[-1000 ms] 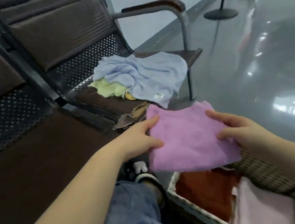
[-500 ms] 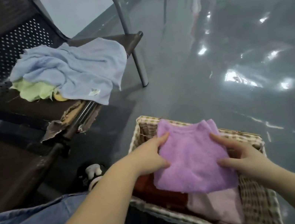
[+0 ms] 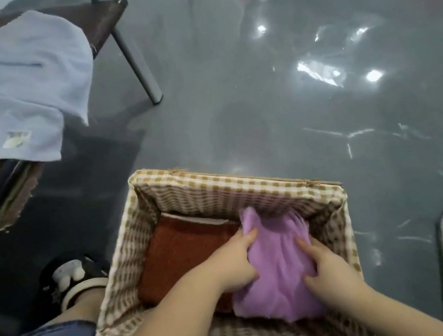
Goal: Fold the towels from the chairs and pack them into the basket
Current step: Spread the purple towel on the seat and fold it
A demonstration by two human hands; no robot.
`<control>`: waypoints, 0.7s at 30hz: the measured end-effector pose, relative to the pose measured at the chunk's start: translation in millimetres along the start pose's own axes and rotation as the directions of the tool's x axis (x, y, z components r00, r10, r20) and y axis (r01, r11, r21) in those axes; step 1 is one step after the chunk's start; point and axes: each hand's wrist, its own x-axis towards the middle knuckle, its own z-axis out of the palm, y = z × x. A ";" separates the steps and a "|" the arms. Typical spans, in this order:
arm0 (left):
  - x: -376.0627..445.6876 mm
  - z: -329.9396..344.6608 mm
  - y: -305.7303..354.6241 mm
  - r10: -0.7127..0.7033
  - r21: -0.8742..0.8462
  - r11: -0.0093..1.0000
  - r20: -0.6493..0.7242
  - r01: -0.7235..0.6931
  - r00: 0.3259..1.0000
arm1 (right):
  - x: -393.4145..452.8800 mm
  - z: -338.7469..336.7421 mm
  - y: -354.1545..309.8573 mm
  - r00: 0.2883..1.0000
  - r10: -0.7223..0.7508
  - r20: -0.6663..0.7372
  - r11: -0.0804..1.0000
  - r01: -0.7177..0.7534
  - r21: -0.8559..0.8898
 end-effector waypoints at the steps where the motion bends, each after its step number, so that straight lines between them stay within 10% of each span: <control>1: 5.8 5.2 1.0 -0.006 0.022 1.000 -0.007 0.007 1.000 | 1.5 1.4 0.3 1.000 0.015 -0.001 1.000 -0.015 -0.013; 11: 4.0 18.3 -28.4 -0.133 0.166 0.978 0.021 0.127 0.991 | 15.9 15.9 -0.3 0.959 0.235 0.155 0.956 -0.199 -0.217; 21: -40.0 -2.2 -23.0 -0.018 0.510 0.855 -0.161 0.098 0.987 | 2.2 3.8 -42.7 0.998 -0.065 -0.006 0.927 0.058 -0.370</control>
